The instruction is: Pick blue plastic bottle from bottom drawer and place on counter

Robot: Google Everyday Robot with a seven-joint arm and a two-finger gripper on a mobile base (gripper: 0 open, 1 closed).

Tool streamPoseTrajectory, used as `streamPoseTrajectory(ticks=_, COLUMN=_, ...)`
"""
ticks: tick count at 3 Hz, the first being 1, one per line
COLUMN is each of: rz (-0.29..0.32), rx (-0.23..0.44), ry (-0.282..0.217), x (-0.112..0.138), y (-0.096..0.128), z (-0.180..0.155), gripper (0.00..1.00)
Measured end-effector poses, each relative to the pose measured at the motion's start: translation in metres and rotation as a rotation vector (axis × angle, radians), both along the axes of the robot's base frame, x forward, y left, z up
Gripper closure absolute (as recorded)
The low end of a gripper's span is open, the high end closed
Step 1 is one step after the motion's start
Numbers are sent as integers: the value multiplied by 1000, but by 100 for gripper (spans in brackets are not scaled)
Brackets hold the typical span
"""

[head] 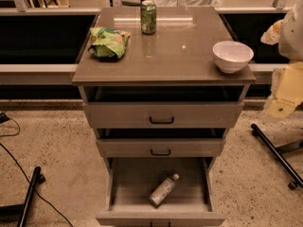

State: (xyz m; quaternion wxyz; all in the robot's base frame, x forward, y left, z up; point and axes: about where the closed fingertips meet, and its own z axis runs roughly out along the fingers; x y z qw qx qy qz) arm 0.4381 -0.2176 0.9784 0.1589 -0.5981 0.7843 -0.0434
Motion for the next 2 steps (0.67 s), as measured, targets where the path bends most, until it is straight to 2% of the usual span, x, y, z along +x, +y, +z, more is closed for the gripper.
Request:
streamPoseTrajectory(ticks=1, rz=-25, rx=57, ry=74, x=6, y=-14, z=-65, gripper=0)
streamPoseTrajectory(ticks=2, rz=-24, rx=146, ry=130, x=-9, y=-19, z=-151, gripper=0)
